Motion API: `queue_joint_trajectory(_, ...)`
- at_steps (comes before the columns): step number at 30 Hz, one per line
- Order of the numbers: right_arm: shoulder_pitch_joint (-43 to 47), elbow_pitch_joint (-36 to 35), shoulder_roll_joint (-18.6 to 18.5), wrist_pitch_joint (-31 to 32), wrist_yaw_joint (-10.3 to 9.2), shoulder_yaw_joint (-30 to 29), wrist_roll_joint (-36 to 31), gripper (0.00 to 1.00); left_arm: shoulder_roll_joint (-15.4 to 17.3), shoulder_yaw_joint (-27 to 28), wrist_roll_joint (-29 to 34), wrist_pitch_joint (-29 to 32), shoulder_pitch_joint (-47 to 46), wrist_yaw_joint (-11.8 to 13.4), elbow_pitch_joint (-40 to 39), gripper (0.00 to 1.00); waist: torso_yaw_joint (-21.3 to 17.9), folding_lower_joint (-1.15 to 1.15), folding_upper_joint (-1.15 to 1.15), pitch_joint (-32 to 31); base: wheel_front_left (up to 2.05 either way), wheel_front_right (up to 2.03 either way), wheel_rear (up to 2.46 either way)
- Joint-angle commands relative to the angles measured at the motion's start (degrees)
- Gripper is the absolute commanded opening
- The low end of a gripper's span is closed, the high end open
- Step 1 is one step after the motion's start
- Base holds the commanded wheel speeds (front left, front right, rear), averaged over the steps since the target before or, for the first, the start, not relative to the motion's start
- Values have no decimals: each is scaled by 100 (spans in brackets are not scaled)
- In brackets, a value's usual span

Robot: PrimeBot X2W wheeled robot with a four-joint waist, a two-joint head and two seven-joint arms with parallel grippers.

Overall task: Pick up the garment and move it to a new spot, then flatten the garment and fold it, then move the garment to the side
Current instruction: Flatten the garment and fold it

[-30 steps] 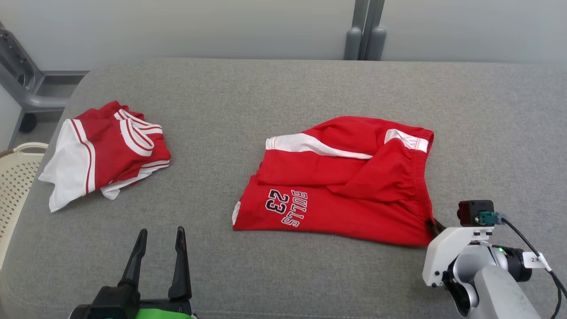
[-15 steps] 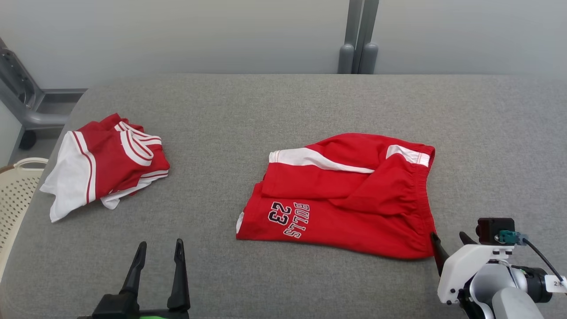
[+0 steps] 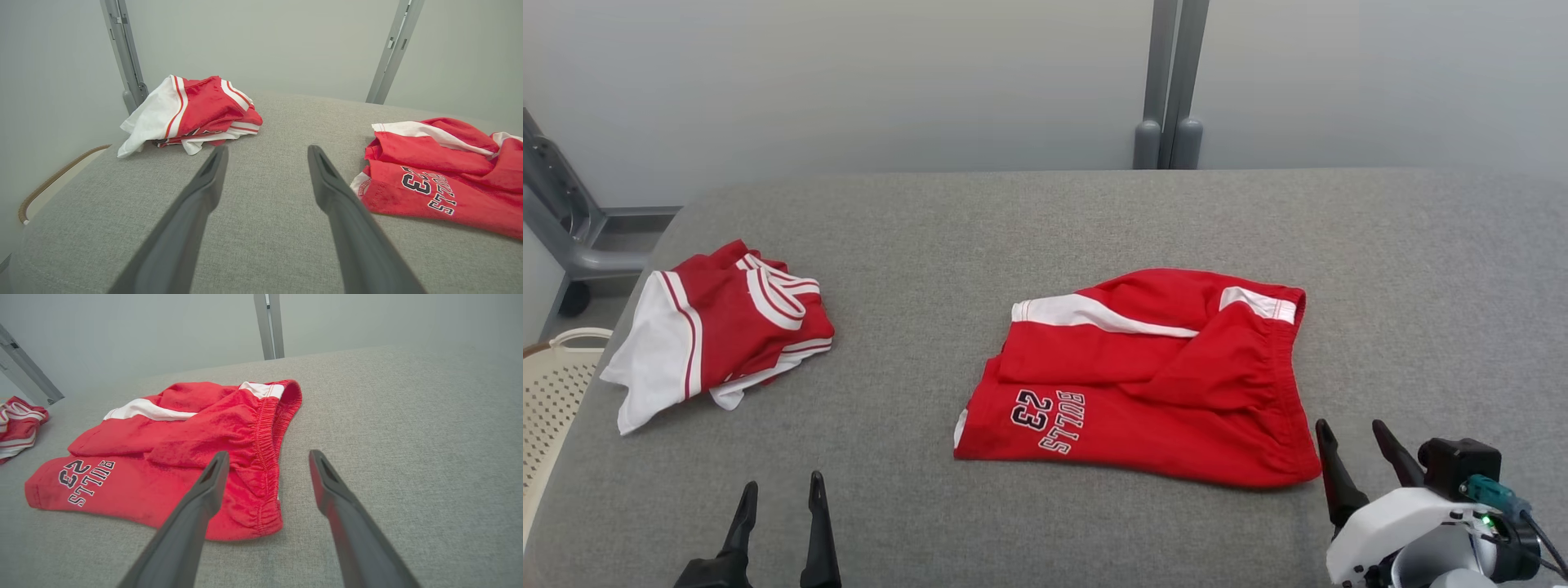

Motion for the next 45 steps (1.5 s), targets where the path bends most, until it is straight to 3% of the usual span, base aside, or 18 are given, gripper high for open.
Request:
queue_joint_trajectory(1,114,-63,-6,-181,-4,97,-2,100,56,46,-5,-1,-58,26,98,100,-33,0,0,-79,0,0,0)
queue_joint_trajectory(7,343,-164,-6,-601,-4,283,-13,100,126,37,21,22,116,72,144,100,-35,0,0,-243,0,0,0)
queue_joint_trajectory(18,568,-288,-8,-773,-4,669,-46,100,589,-269,127,6,15,-418,277,100,-80,0,0,-326,0,0,0)
queue_joint_trajectory(37,443,-261,-8,-706,-4,709,14,100,619,-378,21,114,-117,-318,401,100,-186,0,0,-210,0,0,0)
queue_joint_trajectory(45,368,-228,-9,-495,-4,643,27,100,651,-550,-12,192,-256,-434,272,100,-191,0,0,-127,0,0,0)
